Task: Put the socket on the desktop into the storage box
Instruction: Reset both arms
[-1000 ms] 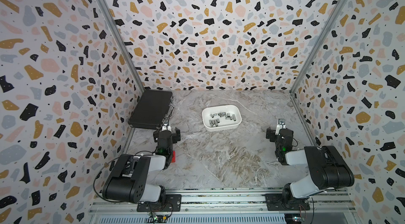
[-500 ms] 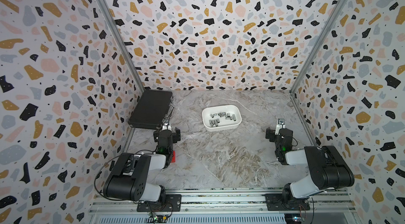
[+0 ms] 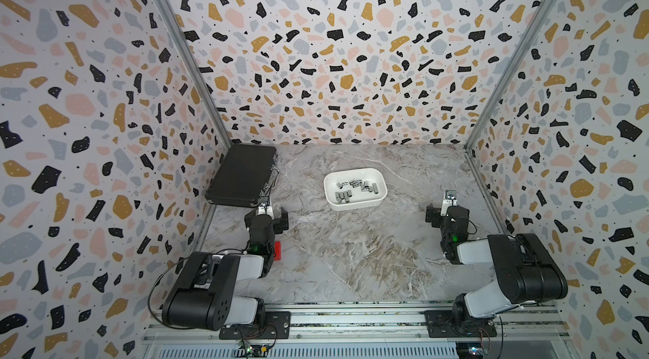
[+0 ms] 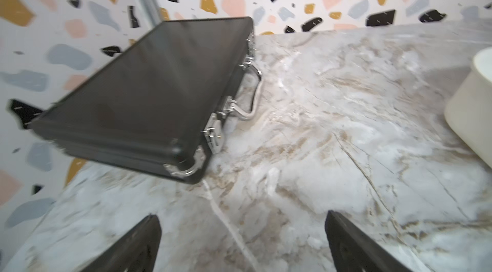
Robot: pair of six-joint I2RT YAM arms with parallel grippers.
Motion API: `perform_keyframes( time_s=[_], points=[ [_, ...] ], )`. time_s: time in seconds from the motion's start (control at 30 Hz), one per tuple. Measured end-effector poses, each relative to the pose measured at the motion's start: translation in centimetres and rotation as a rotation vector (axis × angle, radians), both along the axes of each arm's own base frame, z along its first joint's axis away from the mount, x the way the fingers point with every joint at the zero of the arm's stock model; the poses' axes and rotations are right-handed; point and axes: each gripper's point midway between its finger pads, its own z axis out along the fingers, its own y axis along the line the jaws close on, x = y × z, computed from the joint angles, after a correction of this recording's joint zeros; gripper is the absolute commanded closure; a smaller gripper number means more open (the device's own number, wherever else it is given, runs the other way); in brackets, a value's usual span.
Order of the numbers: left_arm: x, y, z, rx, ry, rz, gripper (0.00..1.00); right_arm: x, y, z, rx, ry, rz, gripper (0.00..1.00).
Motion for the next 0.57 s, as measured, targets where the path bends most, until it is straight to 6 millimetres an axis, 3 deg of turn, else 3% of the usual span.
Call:
perform_keyframes(
  time_s=[0.13,0.33,0.57],
  points=[
    [0.6,0.6,0.7,-0.029,-0.028,0.014,0.0,0.0,0.0,0.0,0.0,0.0,0.0,0.0],
    [1.4,-1.4,0.8,-0.046,0.0,-0.114,0.0,0.0,0.0,0.0,0.0,0.0,0.0,0.0],
    [1.5,-1.8,0.2,-0.051,0.036,-0.135,0.0,0.0,0.0,0.0,0.0,0.0,0.0,0.0]
  ],
)
